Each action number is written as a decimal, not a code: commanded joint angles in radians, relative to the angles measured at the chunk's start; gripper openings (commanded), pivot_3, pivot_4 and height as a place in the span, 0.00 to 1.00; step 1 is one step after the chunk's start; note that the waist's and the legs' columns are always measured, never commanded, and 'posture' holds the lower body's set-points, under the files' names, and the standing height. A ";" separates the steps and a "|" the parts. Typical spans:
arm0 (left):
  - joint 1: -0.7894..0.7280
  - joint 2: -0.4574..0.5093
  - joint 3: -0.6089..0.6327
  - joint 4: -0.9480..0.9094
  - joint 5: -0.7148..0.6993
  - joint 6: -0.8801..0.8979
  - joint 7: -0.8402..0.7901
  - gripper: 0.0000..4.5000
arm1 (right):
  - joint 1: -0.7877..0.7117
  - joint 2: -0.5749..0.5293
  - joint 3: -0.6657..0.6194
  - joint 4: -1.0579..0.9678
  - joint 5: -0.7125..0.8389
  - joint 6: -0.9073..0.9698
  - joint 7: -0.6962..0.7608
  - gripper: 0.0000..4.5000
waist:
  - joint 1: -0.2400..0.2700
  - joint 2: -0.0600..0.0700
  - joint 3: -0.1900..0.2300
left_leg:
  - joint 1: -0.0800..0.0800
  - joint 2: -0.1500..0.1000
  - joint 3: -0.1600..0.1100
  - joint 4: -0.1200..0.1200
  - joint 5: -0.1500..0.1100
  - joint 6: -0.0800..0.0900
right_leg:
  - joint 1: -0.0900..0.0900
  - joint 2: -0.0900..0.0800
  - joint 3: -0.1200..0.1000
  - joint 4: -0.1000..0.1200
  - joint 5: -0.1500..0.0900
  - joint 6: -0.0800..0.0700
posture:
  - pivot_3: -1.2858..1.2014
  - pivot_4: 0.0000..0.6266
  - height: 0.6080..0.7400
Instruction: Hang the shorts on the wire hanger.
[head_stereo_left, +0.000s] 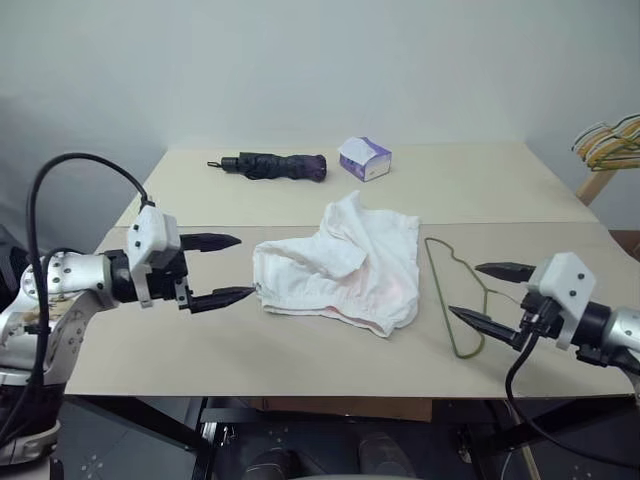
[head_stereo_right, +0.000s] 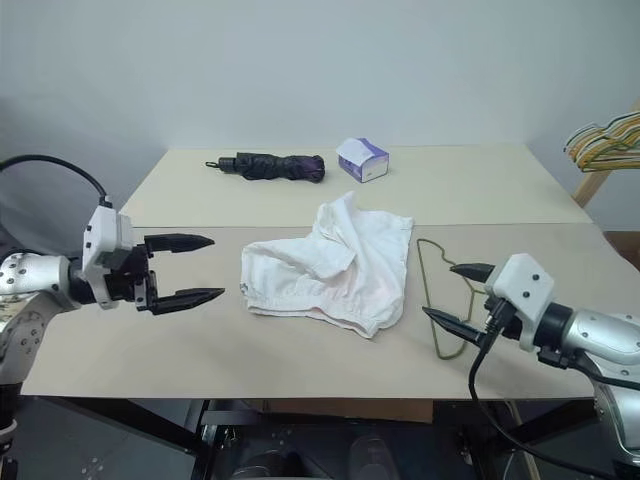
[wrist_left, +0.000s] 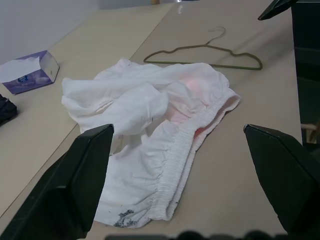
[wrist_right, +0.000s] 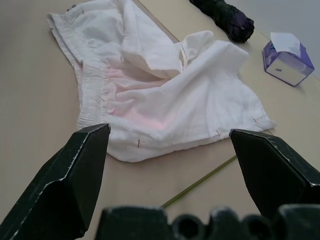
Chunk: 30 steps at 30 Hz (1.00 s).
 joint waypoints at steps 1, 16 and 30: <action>-0.030 0.004 0.010 0.002 0.003 -0.020 -0.005 1.00 | -0.007 -0.005 -0.037 -0.031 0.011 -0.018 -0.009 0.99 | -0.001 0.000 0.000 | 0.000 0.000 0.000 0.000 0.000 0.000 | 0.000 0.000 0.000 0.000 0.000 0.000 | 0.37 0.00 1.00; -0.087 -0.027 0.004 -0.006 -0.003 -0.018 0.005 1.00 | -0.075 -0.209 0.107 -0.123 -0.057 0.410 -0.127 0.99 | 0.002 0.000 0.000 | 0.000 0.000 0.000 0.000 0.000 0.000 | 0.000 0.000 0.000 0.000 0.000 0.000 | 0.38 0.00 1.00; -0.103 -0.060 -0.030 -0.021 -0.001 -0.017 -0.011 1.00 | -0.163 -0.133 0.220 -0.252 0.008 0.498 -0.193 0.99 | 0.002 0.000 0.000 | -0.001 0.000 0.000 0.000 0.000 0.000 | -0.001 -0.001 -0.001 0.000 0.000 0.000 | 0.37 0.00 1.00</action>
